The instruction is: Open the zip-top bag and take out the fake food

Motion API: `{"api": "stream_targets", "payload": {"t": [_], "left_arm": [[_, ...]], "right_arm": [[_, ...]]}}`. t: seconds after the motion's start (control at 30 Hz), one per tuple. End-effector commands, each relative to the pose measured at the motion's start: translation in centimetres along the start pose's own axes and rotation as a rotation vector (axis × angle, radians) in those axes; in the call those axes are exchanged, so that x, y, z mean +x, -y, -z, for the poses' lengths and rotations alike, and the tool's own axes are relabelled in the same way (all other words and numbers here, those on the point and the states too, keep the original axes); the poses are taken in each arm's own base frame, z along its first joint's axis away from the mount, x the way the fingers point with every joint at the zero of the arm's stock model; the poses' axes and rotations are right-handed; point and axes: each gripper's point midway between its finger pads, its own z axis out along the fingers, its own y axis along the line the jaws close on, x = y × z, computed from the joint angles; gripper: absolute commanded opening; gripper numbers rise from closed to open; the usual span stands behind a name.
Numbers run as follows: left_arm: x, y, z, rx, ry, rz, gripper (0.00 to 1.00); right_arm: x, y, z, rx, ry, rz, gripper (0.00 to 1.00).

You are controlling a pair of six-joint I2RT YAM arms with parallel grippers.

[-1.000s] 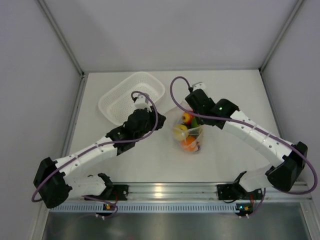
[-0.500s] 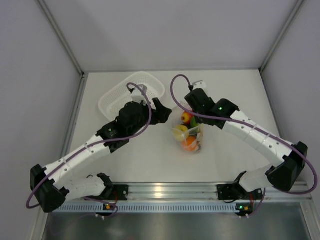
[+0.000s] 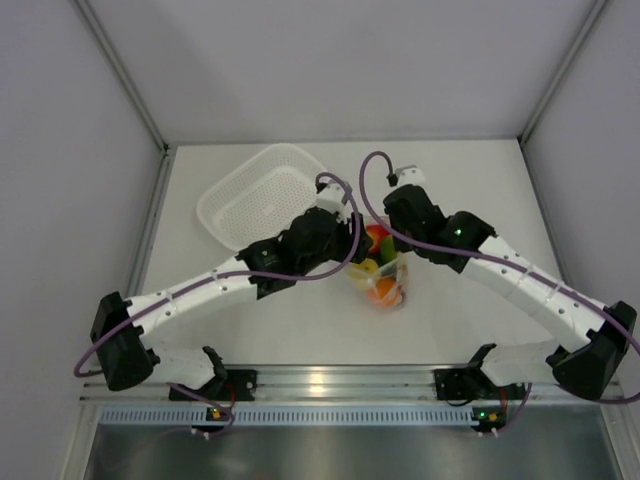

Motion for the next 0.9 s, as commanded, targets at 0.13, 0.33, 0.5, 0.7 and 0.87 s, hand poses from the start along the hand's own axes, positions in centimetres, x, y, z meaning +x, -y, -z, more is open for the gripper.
{"api": "stream_targets", "payload": {"t": [0.13,0.33,0.5,0.7,0.87], "left_arm": [[2.8,1.5,-1.4,-0.039,-0.093,-0.131,0.66],[6.3,1.9,-1.6,-0.049,-0.218,-0.199,0.71],[8.6,2.2,-1.2,-0.002,-0.313,-0.209,0.88],[10.7,1.9,-1.2,0.021,-0.388,-0.254,0.99],[12.2,0.8,-2.2,-0.023,-0.434,-0.289,0.99]], "right_arm": [[-2.4,-0.5,1.2,-0.038,0.115,-0.077,0.0],[-1.7,0.0,0.7,-0.021,0.104,-0.076,0.0],[-1.4,0.1,0.5,-0.024,0.102,-0.075,0.0],[-1.1,-0.1,0.3,-0.038,0.096,-0.069,0.0],[-1.1,-0.3,0.3,-0.051,0.092,-0.069,0.0]]}}
